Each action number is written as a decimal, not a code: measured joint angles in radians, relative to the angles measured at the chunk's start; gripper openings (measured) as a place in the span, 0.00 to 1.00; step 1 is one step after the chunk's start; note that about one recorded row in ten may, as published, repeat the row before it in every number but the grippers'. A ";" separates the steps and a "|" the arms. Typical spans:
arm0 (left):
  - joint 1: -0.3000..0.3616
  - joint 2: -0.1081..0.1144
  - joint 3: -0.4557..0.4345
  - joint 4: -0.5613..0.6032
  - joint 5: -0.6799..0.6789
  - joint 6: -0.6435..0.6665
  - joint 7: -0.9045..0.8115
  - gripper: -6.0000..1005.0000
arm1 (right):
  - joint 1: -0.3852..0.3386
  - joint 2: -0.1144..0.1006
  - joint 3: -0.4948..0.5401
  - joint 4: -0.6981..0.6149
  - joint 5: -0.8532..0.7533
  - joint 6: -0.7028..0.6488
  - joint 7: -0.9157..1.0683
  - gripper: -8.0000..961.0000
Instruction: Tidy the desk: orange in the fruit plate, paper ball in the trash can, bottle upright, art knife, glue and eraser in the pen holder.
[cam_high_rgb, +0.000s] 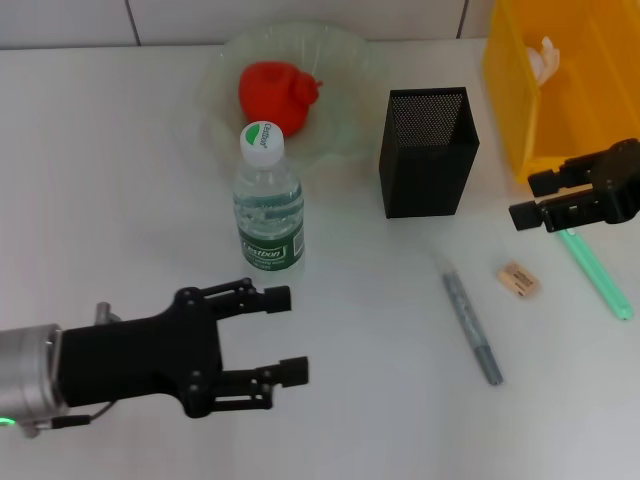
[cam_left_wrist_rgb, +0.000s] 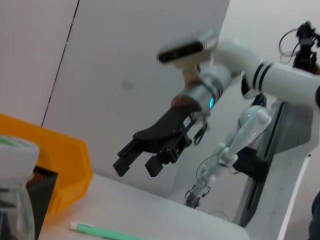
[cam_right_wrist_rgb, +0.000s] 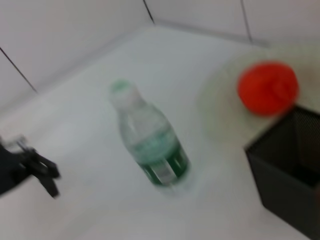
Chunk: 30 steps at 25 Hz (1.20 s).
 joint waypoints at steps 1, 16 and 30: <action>-0.005 -0.021 0.000 0.000 0.022 -0.040 0.005 0.80 | 0.000 0.000 0.000 0.000 0.000 0.000 0.000 0.72; -0.017 -0.051 0.008 -0.002 0.040 -0.122 0.003 0.80 | 0.010 0.058 -0.509 -0.192 -0.506 0.216 0.563 0.72; -0.027 -0.052 0.013 -0.009 0.041 -0.155 0.000 0.79 | -0.002 0.055 -0.502 0.019 -0.544 0.477 0.641 0.72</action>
